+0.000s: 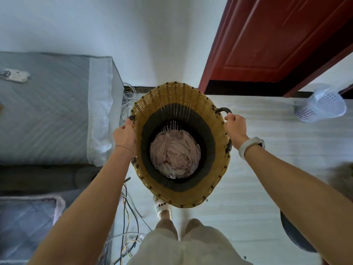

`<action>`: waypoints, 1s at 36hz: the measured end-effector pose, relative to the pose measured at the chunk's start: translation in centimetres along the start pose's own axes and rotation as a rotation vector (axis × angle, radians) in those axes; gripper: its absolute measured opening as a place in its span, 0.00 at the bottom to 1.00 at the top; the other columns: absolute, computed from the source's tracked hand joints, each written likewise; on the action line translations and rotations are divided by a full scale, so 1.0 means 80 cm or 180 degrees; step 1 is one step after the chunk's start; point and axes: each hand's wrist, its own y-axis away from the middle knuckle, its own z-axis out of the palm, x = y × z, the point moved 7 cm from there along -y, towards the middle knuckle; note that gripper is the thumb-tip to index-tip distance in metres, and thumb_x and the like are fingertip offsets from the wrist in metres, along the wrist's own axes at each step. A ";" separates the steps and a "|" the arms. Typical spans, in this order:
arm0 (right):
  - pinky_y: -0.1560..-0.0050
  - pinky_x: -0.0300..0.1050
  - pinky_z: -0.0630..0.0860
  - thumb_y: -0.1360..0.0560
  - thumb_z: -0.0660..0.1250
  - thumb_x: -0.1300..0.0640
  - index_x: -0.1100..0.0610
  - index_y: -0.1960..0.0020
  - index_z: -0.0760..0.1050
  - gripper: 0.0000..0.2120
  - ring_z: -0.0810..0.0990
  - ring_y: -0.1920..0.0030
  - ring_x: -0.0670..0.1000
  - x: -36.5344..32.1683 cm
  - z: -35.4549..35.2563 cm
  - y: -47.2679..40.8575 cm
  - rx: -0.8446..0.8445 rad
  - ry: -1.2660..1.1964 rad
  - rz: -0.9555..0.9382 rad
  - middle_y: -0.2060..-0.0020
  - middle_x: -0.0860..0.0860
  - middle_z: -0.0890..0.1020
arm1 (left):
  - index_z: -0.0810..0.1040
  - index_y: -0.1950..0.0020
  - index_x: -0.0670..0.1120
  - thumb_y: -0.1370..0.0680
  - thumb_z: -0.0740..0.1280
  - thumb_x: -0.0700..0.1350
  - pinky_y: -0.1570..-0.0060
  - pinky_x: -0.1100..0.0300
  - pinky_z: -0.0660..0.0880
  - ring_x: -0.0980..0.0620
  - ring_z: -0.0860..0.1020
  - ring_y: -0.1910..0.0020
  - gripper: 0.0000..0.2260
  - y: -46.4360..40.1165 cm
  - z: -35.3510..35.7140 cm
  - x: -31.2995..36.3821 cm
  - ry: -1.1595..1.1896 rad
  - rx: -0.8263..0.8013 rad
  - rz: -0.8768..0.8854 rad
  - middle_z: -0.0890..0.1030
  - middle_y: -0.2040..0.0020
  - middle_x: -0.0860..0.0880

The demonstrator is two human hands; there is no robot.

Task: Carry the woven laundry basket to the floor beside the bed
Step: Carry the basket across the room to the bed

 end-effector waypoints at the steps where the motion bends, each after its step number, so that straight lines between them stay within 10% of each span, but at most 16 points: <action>1: 0.54 0.51 0.72 0.22 0.51 0.53 0.63 0.48 0.75 0.18 0.74 0.59 0.54 -0.010 0.005 -0.009 0.0017 -0.0033 0.0005 0.56 0.58 0.78 | 0.72 0.69 0.47 0.24 0.60 0.51 0.58 0.56 0.68 0.53 0.68 0.70 0.15 -0.010 0.003 0.011 0.0057 -0.0018 -0.0008 0.71 0.70 0.49; 11: 0.68 0.40 0.66 0.21 0.52 0.55 0.58 0.52 0.73 0.13 0.67 0.70 0.47 -0.082 0.038 -0.104 -0.0004 -0.0450 -0.0076 0.70 0.50 0.71 | 0.71 0.69 0.48 0.22 0.57 0.52 0.62 0.59 0.67 0.53 0.66 0.69 0.17 -0.084 0.033 0.097 0.0005 -0.0003 0.0333 0.69 0.70 0.49; 36: 0.66 0.42 0.65 0.21 0.53 0.54 0.64 0.58 0.73 0.16 0.67 0.68 0.50 -0.182 0.171 -0.390 -0.0529 -0.0034 0.0155 0.69 0.56 0.71 | 0.73 0.69 0.46 0.21 0.56 0.49 0.52 0.55 0.68 0.49 0.70 0.65 0.18 -0.301 0.213 0.218 -0.0602 0.0213 -0.0174 0.72 0.69 0.45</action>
